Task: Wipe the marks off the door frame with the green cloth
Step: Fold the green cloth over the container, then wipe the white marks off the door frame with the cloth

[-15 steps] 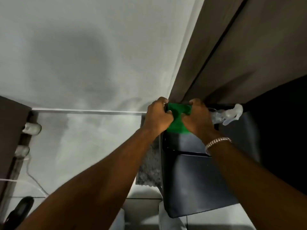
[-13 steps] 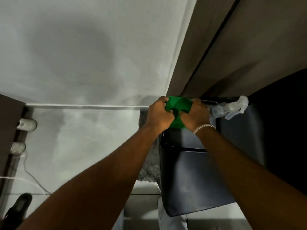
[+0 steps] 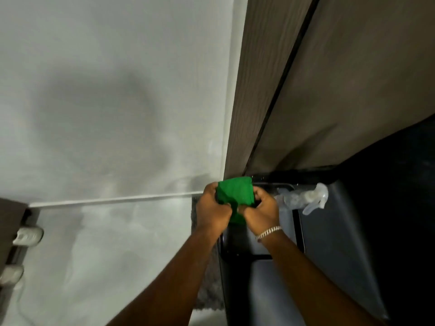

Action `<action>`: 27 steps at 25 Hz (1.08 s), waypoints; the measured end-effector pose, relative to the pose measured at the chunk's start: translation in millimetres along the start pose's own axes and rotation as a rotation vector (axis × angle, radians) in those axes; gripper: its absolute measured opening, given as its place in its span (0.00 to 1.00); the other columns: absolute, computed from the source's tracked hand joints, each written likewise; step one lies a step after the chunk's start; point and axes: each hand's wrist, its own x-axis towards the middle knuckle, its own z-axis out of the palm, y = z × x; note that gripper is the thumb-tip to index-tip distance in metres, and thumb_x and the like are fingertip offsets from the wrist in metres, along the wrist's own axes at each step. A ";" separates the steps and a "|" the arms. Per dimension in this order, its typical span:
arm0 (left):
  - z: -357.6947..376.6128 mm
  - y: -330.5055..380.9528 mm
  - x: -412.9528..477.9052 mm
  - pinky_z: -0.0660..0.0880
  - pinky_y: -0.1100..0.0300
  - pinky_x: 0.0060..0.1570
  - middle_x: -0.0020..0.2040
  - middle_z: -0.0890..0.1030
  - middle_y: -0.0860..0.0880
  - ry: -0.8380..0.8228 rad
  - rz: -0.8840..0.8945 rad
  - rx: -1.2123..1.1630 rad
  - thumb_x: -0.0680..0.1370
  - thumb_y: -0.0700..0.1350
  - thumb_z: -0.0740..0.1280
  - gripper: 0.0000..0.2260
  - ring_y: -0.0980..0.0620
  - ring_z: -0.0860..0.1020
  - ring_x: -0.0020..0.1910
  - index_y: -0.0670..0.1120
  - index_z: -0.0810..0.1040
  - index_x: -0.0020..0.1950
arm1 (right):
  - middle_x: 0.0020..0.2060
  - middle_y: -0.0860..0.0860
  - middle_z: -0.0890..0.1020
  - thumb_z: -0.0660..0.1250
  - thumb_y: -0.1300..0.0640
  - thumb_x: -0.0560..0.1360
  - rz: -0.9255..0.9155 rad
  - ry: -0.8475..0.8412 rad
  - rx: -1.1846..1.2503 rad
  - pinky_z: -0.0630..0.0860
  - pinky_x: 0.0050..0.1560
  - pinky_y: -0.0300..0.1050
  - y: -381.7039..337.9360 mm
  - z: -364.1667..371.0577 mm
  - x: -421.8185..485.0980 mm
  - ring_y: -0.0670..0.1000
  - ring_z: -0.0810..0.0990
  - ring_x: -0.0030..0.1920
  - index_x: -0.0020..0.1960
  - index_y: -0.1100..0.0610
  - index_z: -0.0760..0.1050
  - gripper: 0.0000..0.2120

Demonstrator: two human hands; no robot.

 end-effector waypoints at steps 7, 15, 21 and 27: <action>-77.4 144.3 -28.1 0.82 0.55 0.50 0.56 0.80 0.45 -0.042 0.346 -0.188 0.67 0.30 0.75 0.29 0.52 0.80 0.47 0.50 0.74 0.63 | 0.43 0.59 0.80 0.68 0.81 0.62 -0.456 0.138 0.178 0.76 0.42 0.31 -178.6 -39.2 -20.6 0.46 0.79 0.40 0.42 0.54 0.79 0.23; -136.3 344.6 -115.6 0.81 0.65 0.44 0.52 0.78 0.50 0.237 1.045 -0.227 0.70 0.33 0.73 0.25 0.56 0.79 0.48 0.48 0.73 0.64 | 0.32 0.46 0.77 0.64 0.63 0.66 -0.825 0.323 0.556 0.76 0.33 0.37 -398.9 -76.1 -67.4 0.40 0.75 0.31 0.47 0.57 0.77 0.11; -215.6 471.2 -167.6 0.74 0.66 0.45 0.51 0.80 0.42 0.635 1.592 -0.210 0.72 0.34 0.64 0.13 0.51 0.78 0.46 0.39 0.77 0.56 | 0.34 0.47 0.76 0.63 0.67 0.73 -0.907 0.481 0.588 0.72 0.33 0.32 -474.6 -103.5 -67.6 0.37 0.74 0.31 0.43 0.51 0.73 0.11; -273.1 575.9 -163.0 0.60 0.46 0.75 0.75 0.66 0.42 0.998 1.591 0.443 0.76 0.46 0.62 0.26 0.42 0.62 0.76 0.43 0.66 0.74 | 0.60 0.57 0.77 0.63 0.62 0.72 -1.065 0.873 0.279 0.72 0.62 0.50 -490.6 -91.2 -53.6 0.56 0.76 0.60 0.65 0.55 0.71 0.21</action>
